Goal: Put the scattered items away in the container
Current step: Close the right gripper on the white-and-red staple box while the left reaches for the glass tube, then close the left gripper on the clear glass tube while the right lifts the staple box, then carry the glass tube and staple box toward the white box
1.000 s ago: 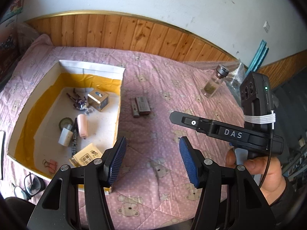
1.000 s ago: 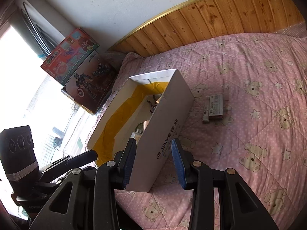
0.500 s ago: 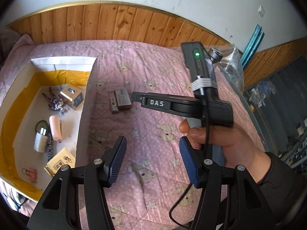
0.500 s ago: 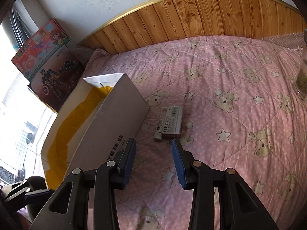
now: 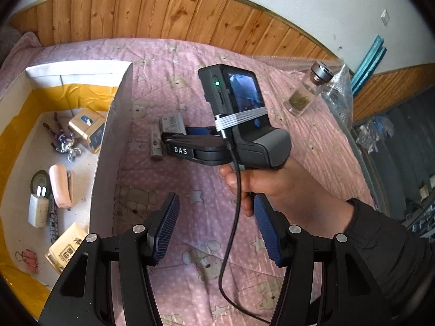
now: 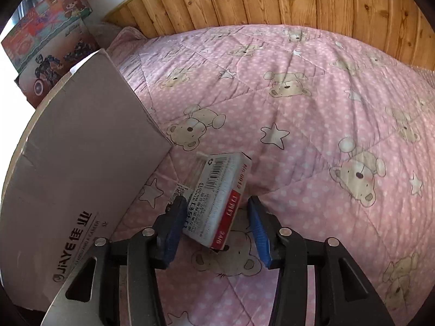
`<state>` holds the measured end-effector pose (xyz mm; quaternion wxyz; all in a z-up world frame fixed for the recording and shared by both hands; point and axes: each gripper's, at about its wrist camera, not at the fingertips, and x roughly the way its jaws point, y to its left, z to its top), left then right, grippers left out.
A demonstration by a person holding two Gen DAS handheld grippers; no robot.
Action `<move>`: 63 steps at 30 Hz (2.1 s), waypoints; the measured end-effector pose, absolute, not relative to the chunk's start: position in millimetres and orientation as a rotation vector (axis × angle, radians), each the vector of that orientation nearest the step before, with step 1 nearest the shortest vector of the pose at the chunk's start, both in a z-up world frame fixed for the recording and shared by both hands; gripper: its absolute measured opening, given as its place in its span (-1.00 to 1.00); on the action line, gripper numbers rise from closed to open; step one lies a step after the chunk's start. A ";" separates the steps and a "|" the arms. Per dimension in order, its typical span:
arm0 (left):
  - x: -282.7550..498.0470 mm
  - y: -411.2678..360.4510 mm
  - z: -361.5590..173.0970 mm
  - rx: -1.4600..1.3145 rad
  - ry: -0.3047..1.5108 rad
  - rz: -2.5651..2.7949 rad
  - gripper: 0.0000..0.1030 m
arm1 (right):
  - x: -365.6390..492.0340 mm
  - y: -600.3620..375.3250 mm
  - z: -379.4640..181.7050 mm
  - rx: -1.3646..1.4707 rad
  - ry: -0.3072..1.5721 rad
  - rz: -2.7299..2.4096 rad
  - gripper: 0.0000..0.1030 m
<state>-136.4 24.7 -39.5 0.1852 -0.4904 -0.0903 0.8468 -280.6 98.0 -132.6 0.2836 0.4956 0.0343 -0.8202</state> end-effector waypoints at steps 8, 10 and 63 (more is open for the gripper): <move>-185.9 41.9 -64.9 -1.428 -0.233 2.427 0.16 | -273.3 143.9 -112.7 1.377 0.171 -2.210 -0.46; -198.3 43.8 -71.0 -1.439 -0.239 2.441 0.16 | -274.0 163.6 -116.6 1.432 0.226 -2.246 -0.96; -216.5 73.2 -148.1 -1.602 -0.153 2.519 -0.65 | -172.6 279.8 -95.3 1.561 -0.313 -2.260 -0.18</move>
